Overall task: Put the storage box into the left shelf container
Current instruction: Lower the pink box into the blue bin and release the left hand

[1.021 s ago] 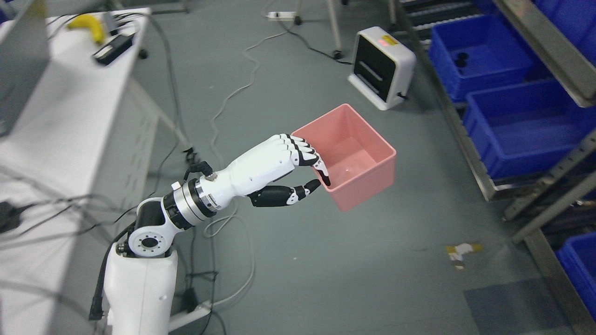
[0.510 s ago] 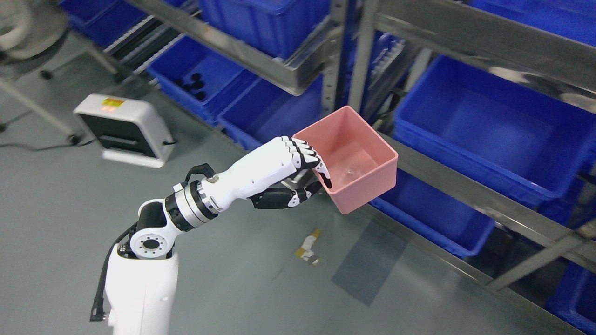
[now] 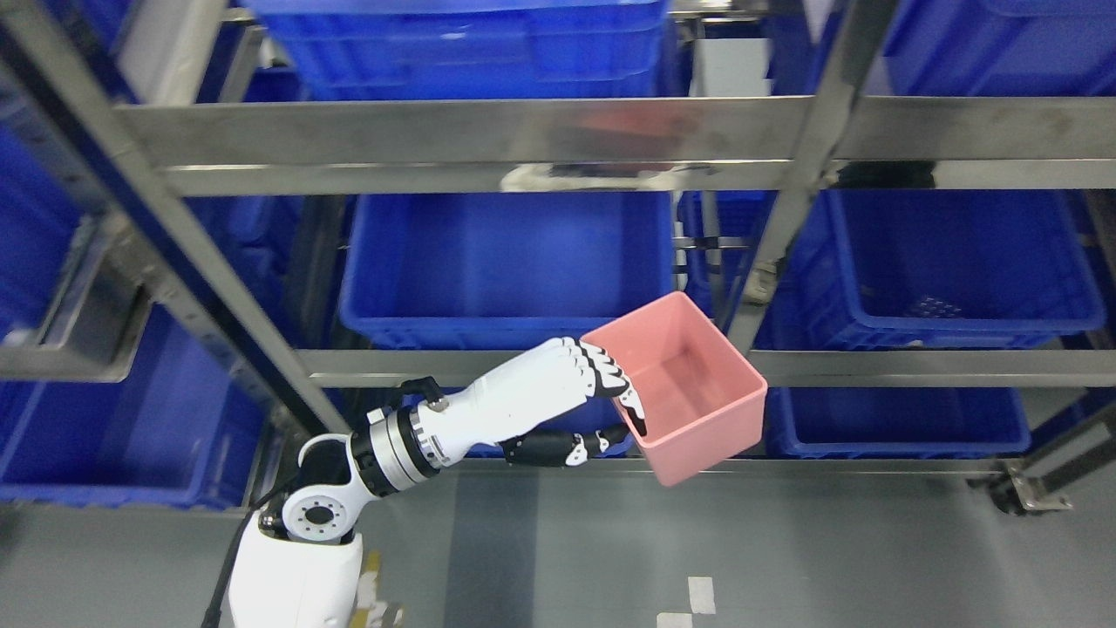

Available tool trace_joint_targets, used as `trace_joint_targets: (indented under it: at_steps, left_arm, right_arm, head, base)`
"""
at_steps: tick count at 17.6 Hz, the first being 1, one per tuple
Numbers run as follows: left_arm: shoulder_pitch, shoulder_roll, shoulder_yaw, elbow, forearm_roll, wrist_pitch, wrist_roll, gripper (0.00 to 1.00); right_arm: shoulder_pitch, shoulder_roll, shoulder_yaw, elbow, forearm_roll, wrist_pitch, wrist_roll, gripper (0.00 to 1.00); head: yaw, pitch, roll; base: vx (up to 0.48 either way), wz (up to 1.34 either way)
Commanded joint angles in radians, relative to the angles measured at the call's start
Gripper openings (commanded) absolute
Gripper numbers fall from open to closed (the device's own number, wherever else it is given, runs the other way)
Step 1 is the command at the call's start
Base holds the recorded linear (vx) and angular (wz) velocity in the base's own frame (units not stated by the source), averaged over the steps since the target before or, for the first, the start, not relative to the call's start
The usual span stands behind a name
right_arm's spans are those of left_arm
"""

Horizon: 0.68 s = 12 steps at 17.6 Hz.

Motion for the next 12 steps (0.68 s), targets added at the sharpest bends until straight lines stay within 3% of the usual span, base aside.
trace_joint_targets:
  at_steps: [1, 6, 12]
  left_arm:
    - [0.041, 0.018, 0.047, 0.002, -0.003, -0.008, 0.010, 0.03]
    - [0.023, 0.018, 0.303, 0.066, -0.105, -0.008, 0.007, 0.03]
    - [-0.039, 0.018, 0.480, 0.238, -0.227, 0.006, 0.003, 0.03]
  right_arm:
    - [0.008, -0.017, 0.000, -0.017, -0.003, -0.001, 0.001, 1.00]
    - [0.008, -0.017, 0.000, -0.017, -0.003, -0.001, 0.001, 1.00]
    - [0.008, -0.017, 0.000, -0.017, -0.003, -0.001, 0.001, 1.00]
  head:
    - [0.0000, 0.000, 0.000]
    - [0.0000, 0.000, 0.000]
    - [0.0000, 0.000, 0.000]
  base:
    - [0.144, -0.56]
    - [0.056, -0.23]
    - [0.000, 0.00]
